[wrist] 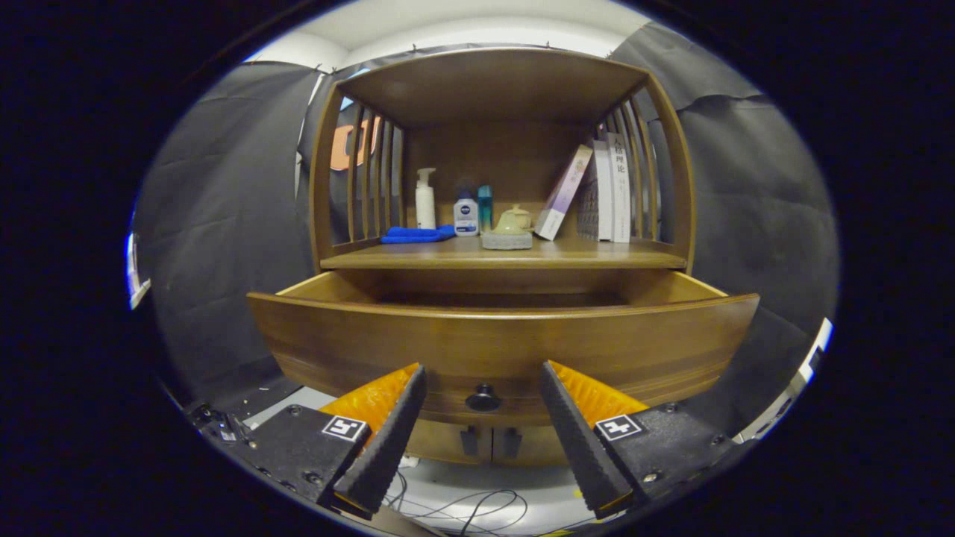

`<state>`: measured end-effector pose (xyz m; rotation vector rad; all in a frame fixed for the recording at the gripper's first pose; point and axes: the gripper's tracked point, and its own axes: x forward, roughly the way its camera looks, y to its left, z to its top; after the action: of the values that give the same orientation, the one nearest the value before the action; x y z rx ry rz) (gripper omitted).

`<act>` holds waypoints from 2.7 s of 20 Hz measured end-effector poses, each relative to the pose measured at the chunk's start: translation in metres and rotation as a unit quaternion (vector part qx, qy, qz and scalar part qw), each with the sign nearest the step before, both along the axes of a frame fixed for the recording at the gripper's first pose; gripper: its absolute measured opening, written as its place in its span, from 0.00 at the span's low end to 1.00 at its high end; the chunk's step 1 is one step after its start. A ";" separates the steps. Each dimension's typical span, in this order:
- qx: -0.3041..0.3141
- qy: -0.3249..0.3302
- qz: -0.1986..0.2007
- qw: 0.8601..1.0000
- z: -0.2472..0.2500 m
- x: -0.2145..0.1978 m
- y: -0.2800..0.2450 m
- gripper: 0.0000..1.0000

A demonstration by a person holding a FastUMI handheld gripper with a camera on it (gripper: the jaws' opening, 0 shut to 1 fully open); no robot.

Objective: Pull open the drawer, take out the items inside it, and place them on the countertop above the cabinet.

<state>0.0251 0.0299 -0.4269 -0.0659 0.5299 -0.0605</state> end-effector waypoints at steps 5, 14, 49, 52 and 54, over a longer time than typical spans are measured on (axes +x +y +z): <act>-0.041 0.006 -0.027 0.999 -0.014 0.005 -0.005 0.87; -0.054 0.006 -0.040 0.998 -0.020 0.029 -0.007 0.88; -0.010 -0.034 -0.013 0.999 0.097 0.081 -0.028 0.87; -0.005 -0.065 -0.002 0.998 0.159 0.060 -0.035 0.87; -0.004 -0.092 0.010 0.996 0.202 0.045 -0.035 0.87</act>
<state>0.0701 -0.0052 -0.2248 -0.0733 0.3457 -0.0481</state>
